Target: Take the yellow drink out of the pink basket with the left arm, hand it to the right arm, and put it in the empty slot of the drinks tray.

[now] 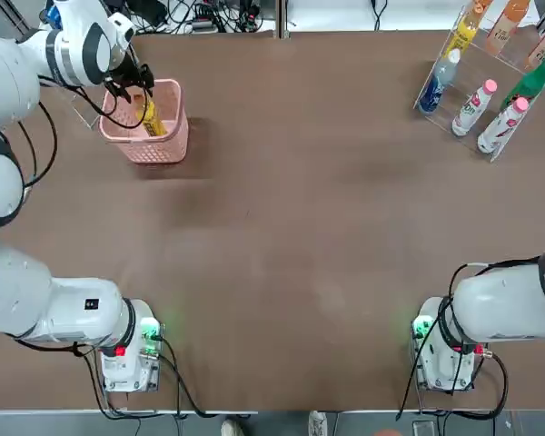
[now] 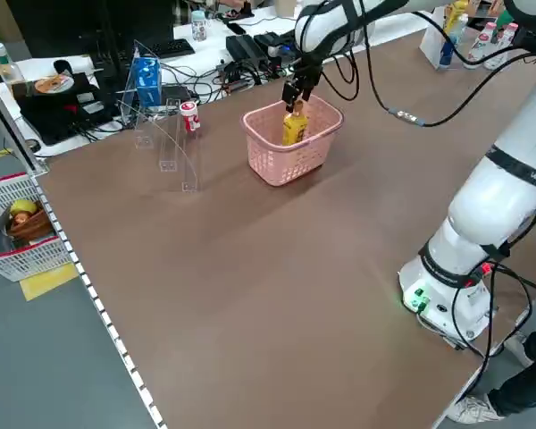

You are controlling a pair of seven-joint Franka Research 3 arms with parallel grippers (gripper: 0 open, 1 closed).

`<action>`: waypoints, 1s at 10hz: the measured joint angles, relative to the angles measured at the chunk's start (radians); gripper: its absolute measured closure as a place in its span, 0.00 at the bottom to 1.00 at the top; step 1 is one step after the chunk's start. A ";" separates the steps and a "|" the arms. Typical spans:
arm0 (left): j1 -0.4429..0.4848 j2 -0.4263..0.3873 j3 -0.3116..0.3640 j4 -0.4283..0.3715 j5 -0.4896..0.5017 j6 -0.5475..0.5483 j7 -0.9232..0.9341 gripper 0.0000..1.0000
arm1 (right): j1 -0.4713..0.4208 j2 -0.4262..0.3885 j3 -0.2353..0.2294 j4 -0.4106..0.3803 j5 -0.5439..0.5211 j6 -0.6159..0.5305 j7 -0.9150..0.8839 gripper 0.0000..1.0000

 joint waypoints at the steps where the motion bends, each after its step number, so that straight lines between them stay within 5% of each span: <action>1: 0.000 0.000 0.000 0.000 0.000 0.000 0.000 0.23 | 0.000 0.000 0.000 0.000 0.000 0.000 0.000 0.01; 10: 0.000 0.000 0.000 -0.002 0.000 0.000 0.000 0.40 | 0.000 0.000 0.000 0.000 0.000 0.000 0.000 0.01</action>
